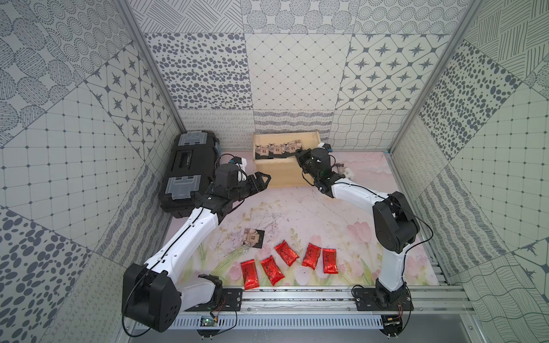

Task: Place the tea bags on the shelf by color
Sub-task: Place the tea bag on the shelf.

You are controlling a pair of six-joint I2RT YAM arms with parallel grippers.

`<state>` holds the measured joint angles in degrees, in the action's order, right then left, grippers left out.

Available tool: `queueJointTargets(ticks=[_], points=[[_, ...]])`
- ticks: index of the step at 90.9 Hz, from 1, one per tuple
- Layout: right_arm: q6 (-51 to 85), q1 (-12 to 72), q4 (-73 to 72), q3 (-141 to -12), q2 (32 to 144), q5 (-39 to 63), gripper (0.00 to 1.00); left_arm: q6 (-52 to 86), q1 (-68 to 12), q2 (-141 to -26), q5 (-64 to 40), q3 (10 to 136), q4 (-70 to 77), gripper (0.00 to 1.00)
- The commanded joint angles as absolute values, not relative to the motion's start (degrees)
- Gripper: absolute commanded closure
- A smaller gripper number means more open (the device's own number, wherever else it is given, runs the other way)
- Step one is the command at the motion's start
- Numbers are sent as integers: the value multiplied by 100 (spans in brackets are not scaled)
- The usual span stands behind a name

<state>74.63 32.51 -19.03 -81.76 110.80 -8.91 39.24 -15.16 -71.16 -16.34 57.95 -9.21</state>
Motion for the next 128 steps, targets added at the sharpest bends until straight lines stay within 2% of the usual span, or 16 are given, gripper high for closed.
queueJointTargets(ticks=[1,26,70,115,120,128], points=[[7478,3281,-1955,-8323,11215,-947,92,3718,-1445,-7086,-1599,5775,-929,17],[7467,3282,-1741,-8273,11123,-883,72,3703,-1446,-7101,-1659,5784,-886,17],[7725,3153,-221,-8499,10895,-354,53,3774,-1442,-7064,-1635,5773,-854,17],[7479,2909,417,-8779,10774,202,51,3883,-1412,-7007,-1709,5689,-681,17],[7400,2869,468,-8852,10807,297,57,3885,-1417,-7003,-1726,5693,-666,17],[7348,2817,508,-8840,10808,355,71,3882,-1417,-6991,-1729,5687,-666,17]])
